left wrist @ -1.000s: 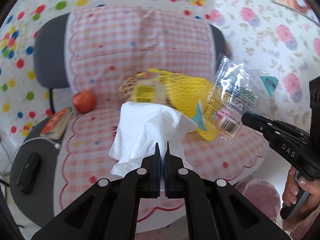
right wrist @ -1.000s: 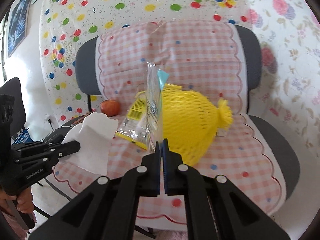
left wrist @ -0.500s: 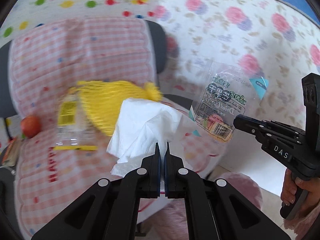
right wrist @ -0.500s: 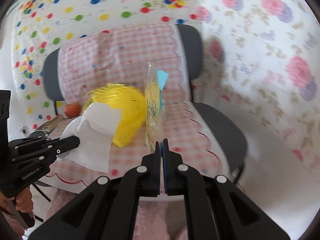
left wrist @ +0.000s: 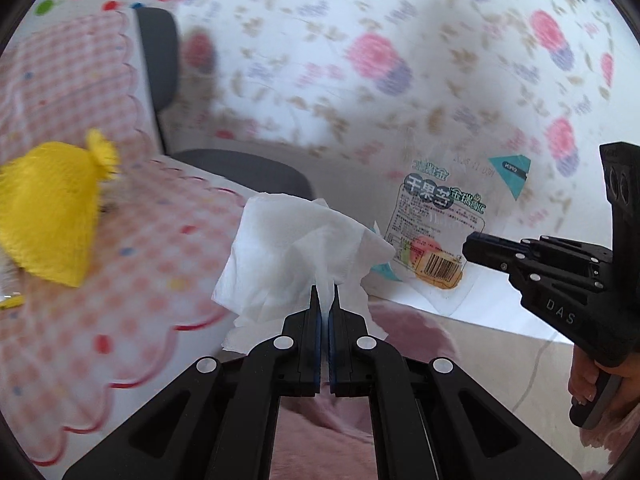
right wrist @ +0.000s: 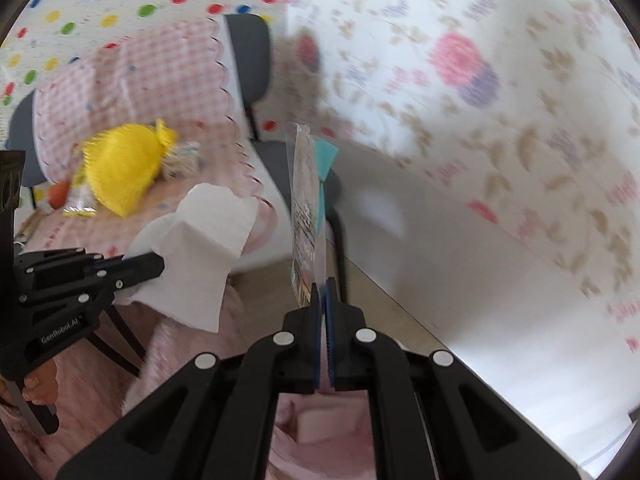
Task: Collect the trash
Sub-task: 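Carry tissue and bag to the pink bin and open both grippers, then return both tools to the chair seat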
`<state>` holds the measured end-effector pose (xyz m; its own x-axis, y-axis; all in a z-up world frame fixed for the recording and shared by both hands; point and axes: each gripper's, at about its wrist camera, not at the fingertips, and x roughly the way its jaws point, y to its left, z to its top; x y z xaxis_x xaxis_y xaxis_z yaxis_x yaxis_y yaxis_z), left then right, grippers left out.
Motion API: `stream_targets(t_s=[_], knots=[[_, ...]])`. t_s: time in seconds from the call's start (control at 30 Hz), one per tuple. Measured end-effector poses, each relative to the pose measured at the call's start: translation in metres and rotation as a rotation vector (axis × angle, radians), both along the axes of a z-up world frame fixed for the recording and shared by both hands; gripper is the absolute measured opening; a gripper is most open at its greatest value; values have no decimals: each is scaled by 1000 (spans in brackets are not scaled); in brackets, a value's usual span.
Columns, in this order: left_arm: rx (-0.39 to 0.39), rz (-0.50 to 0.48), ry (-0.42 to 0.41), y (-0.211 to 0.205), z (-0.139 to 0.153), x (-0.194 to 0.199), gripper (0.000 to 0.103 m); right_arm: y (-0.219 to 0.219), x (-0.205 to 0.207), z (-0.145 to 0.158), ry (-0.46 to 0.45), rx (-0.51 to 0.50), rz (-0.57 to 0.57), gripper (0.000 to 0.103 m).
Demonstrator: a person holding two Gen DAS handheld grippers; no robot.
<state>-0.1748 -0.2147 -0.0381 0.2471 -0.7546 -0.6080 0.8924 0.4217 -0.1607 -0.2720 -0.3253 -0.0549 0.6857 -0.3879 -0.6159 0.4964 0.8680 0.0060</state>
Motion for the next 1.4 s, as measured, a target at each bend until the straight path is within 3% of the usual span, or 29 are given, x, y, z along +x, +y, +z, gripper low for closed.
stream_targets(t_s=[0.23, 0.47, 0.53, 0.6, 0.67, 1.2, 1.4], knots=[[86, -111, 41, -43, -29, -22, 3, -19, -27, -37, 67, 65, -85, 2], [149, -136, 84, -64, -51, -24, 5, -31, -25, -61, 113, 100, -103, 3], [159, -129, 98, -65, -54, -22, 14, -33, -23, -64, 123, 104, -104, 4], [158, -115, 108, -65, -55, -20, 43, -36, -23, -67, 129, 111, -108, 13], [148, -101, 117, -65, -55, -16, 47, -37, -22, -68, 128, 109, -109, 42], [76, -85, 94, -34, -27, -3, 44, -45, -21, -39, 20, 104, -120, 42], [68, 59, 37, -6, -12, 17, 45, -43, -19, -29, -40, 112, -110, 42]])
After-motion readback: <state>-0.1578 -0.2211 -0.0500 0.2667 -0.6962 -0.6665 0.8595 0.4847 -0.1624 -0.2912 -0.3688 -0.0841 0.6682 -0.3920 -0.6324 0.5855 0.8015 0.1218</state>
